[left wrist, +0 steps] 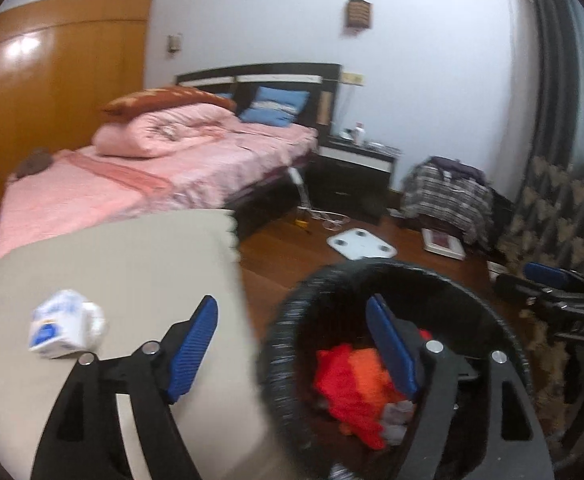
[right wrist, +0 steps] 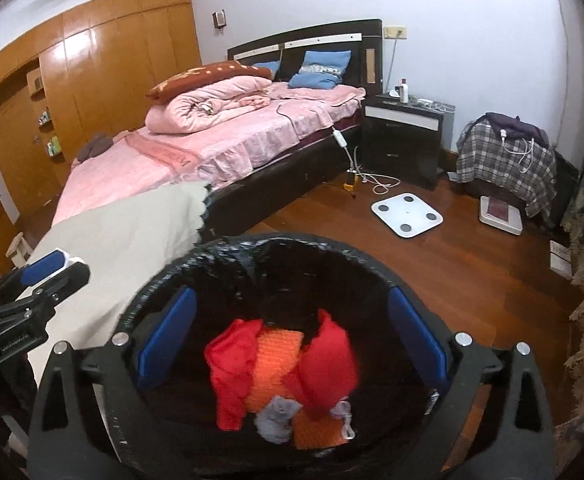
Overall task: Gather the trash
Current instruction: 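Move both open tools back toward the white medicine box on the table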
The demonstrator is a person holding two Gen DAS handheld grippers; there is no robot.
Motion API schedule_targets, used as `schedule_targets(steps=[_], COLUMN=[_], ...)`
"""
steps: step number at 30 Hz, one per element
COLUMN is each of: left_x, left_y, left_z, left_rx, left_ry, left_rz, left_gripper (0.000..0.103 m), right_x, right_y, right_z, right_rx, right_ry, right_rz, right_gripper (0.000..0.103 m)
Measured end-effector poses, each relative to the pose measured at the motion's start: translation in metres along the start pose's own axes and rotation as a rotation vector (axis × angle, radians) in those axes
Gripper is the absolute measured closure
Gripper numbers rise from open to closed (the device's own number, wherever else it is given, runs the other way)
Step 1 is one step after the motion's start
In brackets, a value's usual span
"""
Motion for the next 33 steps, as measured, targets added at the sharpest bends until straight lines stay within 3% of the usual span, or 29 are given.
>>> schedule_targets(steps=[14,23,33], left_x=[-0.131,-0.179,-0.202], left_y=[-0.058,-0.036,0.004], left_z=[-0.029,-0.036,-0.041], left_rx=[0.009,-0.019,-0.054], left_ry=[-0.081,-0.12,-0.137], left_rz=[0.297,0.354,0.377], left_gripper=[0.025,0.025,0.025], right_x=[-0.138,-0.194,-0.216], right_y=[0.033,0.07,0.1], right_z=[0.01,0.013,0.012], right_rx=[-0.019,-0.058,-0.087], right_ry=[-0.1,-0.145,-0.165], right_rz=[0.201,0.243,0.239], right_gripper=[0.008,0.008,0.008])
Point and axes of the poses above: each gripper's, at about its wrist camera, not at the fingertips, and y roughly the way its jaws point, x to its right, z to its top, the point moved 7 cm from there along y, roughly the way its jaws point, and after that the axes turned 1 degree about -x, right-handed, at the moved point
